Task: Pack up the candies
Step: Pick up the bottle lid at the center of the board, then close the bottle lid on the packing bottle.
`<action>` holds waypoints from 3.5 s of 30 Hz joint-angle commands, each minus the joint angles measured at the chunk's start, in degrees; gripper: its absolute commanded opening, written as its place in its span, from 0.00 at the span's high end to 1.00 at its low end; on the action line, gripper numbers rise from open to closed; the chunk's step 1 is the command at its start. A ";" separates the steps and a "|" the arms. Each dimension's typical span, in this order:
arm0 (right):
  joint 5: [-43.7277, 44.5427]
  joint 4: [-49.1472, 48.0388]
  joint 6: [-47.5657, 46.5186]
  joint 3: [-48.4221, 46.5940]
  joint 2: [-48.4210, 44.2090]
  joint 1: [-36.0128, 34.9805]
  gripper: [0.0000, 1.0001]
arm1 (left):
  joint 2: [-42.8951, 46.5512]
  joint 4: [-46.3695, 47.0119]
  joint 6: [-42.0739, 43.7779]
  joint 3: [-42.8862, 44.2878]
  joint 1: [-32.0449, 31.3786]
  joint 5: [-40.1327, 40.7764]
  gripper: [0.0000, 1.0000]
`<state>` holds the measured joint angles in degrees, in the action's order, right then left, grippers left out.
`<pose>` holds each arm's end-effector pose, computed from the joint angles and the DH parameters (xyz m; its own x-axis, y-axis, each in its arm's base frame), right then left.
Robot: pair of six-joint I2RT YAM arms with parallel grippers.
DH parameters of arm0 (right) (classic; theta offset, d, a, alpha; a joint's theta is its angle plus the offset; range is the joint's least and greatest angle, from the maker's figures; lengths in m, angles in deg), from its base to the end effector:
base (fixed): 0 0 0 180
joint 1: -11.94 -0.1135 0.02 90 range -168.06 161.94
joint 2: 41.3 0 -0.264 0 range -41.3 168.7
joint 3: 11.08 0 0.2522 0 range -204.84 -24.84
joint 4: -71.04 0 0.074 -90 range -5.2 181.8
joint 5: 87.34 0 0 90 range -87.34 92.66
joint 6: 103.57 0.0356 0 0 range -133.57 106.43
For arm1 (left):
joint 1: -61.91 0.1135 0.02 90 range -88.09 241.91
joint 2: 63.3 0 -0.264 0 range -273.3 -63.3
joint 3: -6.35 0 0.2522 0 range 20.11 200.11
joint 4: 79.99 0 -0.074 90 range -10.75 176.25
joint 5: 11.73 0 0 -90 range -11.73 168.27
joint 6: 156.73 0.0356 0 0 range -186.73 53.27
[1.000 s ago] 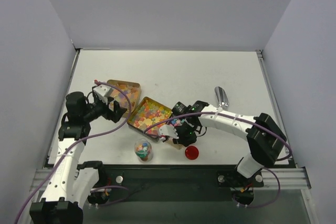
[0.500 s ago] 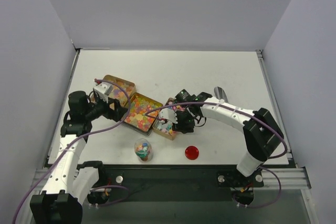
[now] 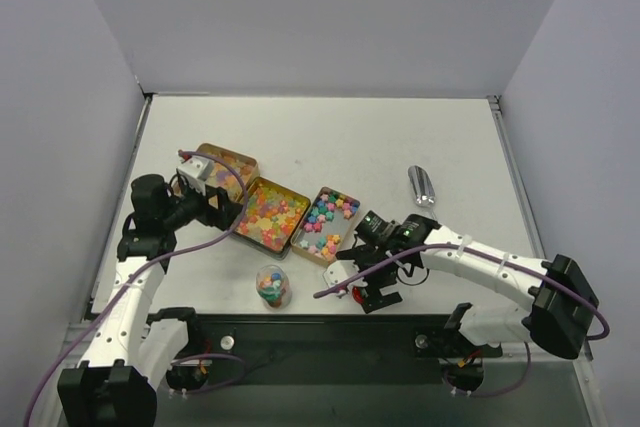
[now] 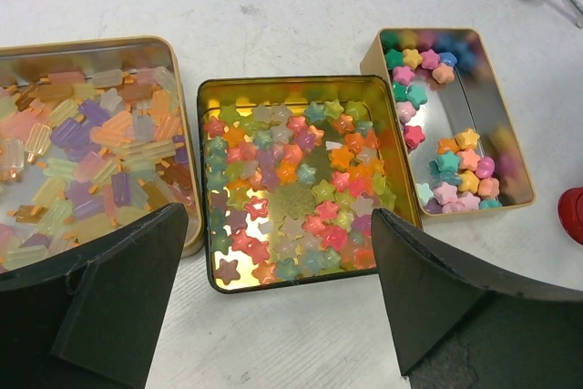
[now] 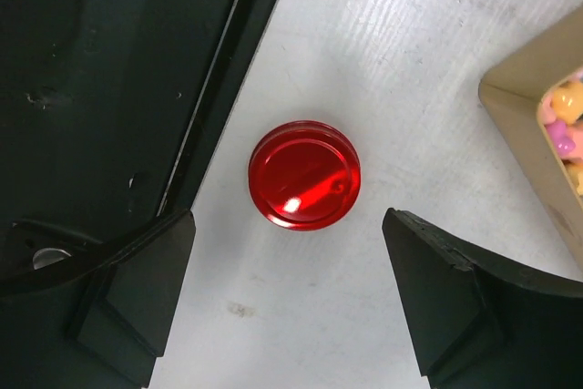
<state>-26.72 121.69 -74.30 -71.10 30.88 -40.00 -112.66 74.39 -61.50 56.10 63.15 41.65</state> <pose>0.1303 0.1948 0.2183 0.4509 -0.6571 -0.6041 -0.8814 -0.4346 -0.1852 0.1935 -0.0171 0.2718 -0.3768 0.0650 -0.9240 0.5588 0.8116 -0.1707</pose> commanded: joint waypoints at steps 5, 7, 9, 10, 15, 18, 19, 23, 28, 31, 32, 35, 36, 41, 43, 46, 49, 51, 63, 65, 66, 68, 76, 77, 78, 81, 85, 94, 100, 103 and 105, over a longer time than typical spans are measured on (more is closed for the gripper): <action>-0.68 0.65 -2.99 1.87 3.14 -3.51 0.11 | 2.87 1.84 -0.84 -1.44 0.26 0.50 0.07; 0.99 -1.98 -2.38 3.45 3.31 -3.87 0.11 | 3.39 1.49 -0.84 -1.53 0.35 0.59 0.07; 1.87 -3.74 -2.29 3.98 3.93 -4.48 0.12 | 4.10 1.49 -1.19 -1.80 0.35 0.85 0.07; 2.40 -4.27 -2.03 4.25 4.63 -4.40 0.12 | 4.19 1.49 -1.37 -1.97 0.43 0.85 0.07; 3.46 -6.47 -0.71 5.04 6.13 -4.40 0.13 | 4.71 1.75 -2.25 -2.59 0.44 0.85 0.07; 3.90 -7.53 0.00 5.39 6.48 -4.22 0.14 | 4.72 1.84 -2.33 -2.59 0.61 0.85 0.07; 4.07 -7.70 0.17 5.39 6.65 -4.13 0.14 | 4.63 1.92 -2.25 -2.76 0.61 0.85 0.07; 3.99 -7.70 0.70 5.74 6.92 -3.87 0.17 | 4.36 2.54 -2.68 -2.76 0.61 0.59 0.07; 4.51 -7.70 0.52 6.10 7.44 -3.60 0.25 | 3.84 3.16 -2.95 -3.11 0.70 0.59 0.07; 4.69 -7.79 0.96 5.75 8.15 -3.52 0.29 | 3.40 3.33 -3.04 -3.21 0.70 0.41 0.07; 4.69 -7.97 1.14 5.57 8.24 -3.52 0.30 | 3.22 3.51 -3.12 -3.29 0.70 0.41 0.07; 4.51 -7.97 1.84 5.13 8.59 -3.34 0.35 | 2.78 4.12 -3.39 -3.55 0.70 0.06 0.07; 4.60 -7.97 1.93 5.04 8.94 -3.51 0.36 | 2.61 4.21 -3.39 -3.64 0.70 -0.03 0.07; 5.30 -8.58 2.02 6.01 9.03 -3.52 0.34 | 1.64 5.62 -4.09 -3.38 0.70 -0.20 0.07; 5.57 -8.58 2.11 6.01 8.94 -3.52 0.33 | 1.55 5.88 -4.09 -3.38 0.70 -0.20 0.07; 5.92 -8.84 2.45 6.09 8.85 -3.52 0.29 | 1.81 5.79 -4.01 -3.73 0.70 -0.20 0.08; 6.01 -8.85 2.63 6.01 8.85 -3.43 0.29 | 2.25 5.62 -4.00 -3.91 0.70 -0.12 0.07; 6.36 -8.93 2.55 6.09 8.76 -3.43 0.29 | 2.52 5.62 -3.92 -4.08 0.70 -0.03 0.07; 9.70 -12.98 5.70 7.59 6.92 -4.48 0.44 | 3.92 5.62 -3.22 -5.14 0.79 0.15 0.07; 10.75 -12.37 6.76 5.66 5.26 -4.48 0.46 | 4.10 5.53 -2.69 -5.14 0.87 0.15 0.07; 10.84 -10.45 7.37 4.52 4.38 -4.40 0.46 | 4.19 5.70 -2.60 -5.14 0.96 0.32 0.07; 10.23 -8.15 8.34 -1.34 2.45 -4.39 0.46 | 3.75 7.28 -3.12 -5.23 1.14 0.58 0.07; 7.33 3.10 15.99 -31.93 12.70 -6.06 0.46 | -4.86 18.53 -17.17 -3.74 6.31 5.06 0.07; 7.07 4.50 16.34 -35.01 16.29 -6.67 0.46 | -5.47 18.89 -20.76 -3.38 7.45 6.37 0.07; 6.71 7.21 16.26 -40.78 18.06 -7.29 0.46 | -6.52 18.89 -21.84 -3.12 8.34 6.73 0.07; 5.49 12.13 16.17 -50.11 23.95 -9.66 0.46 | -5.84 17.22 -21.32 -1.80 9.22 10.16 0.07; 5.83 18.30 15.55 -57.78 30.20 -12.65 0.47 | -3.99 16.43 -20.70 -1.71 8.61 14.29 0.07; 6.80 23.15 12.04 -62.72 36.36 -17.49 0.45 | -0.83 18.45 -23.78 -4.17 7.55 22.21 0.06; 8.55 23.15 12.56 -64.92 38.82 -19.86 0.45 | 0.41 17.48 -22.28 -4.17 6.50 22.56 0.06; 8.82 23.06 12.48 -65.53 39.96 -20.74 0.45 | 0.85 17.57 -22.55 -4.61 6.06 23.26 0.06; 8.99 23.06 12.39 -65.97 40.58 -21.09 0.45 | 0.94 17.92 -23.16 -4.87 5.89 24.40 0.06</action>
<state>-18.55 141.88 -61.62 -134.79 69.72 -60.16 -112.84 89.63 -84.01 51.31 69.57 63.59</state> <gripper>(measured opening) 0.620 0.939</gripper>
